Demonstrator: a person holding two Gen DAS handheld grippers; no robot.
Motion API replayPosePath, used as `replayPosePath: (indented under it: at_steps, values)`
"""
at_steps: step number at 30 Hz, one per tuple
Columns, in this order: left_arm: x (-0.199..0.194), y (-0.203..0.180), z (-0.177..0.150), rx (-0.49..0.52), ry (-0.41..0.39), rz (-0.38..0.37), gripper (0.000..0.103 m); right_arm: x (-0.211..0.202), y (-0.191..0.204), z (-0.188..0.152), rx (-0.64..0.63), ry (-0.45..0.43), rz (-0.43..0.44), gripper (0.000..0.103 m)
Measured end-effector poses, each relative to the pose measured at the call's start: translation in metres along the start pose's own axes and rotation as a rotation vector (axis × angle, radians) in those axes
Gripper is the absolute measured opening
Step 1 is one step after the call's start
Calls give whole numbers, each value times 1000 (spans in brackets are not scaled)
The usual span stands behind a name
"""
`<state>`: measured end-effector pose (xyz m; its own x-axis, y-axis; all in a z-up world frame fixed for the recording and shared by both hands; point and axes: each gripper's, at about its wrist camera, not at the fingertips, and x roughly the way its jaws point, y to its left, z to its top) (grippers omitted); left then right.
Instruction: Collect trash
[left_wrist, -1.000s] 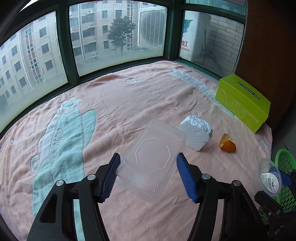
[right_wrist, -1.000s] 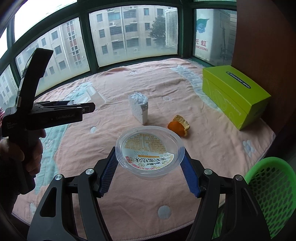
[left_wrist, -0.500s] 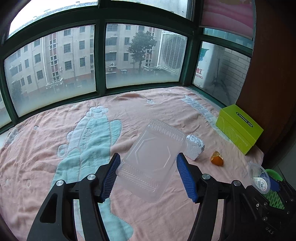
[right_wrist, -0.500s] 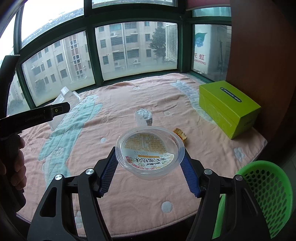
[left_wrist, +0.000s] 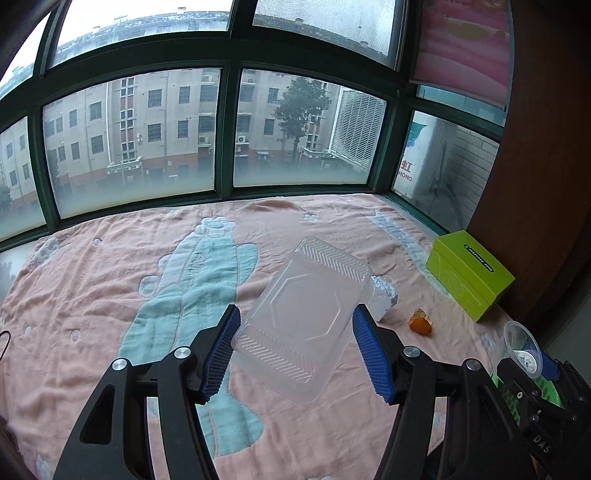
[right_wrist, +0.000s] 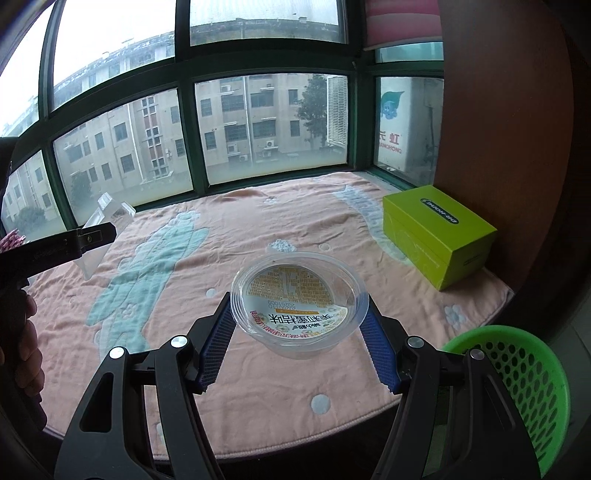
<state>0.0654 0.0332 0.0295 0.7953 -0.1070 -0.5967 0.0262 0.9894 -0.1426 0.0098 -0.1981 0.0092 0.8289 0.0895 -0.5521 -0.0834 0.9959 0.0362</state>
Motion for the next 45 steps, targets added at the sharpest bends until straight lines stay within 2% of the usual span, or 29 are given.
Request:
replayPosePath:
  at_steps: [9, 19, 45]
  values:
    - [-16, -8, -7, -1, -10, -12, 61, -17, -10, -8, 16, -13, -32, 66]
    - [-25, -32, -10, 28, -18, -59, 61, -36, -37, -17, 60, -26, -93, 66]
    - [-25, -145, -31, 198, 30, -292, 61, -82, -143, -74, 236, 33, -349, 66]
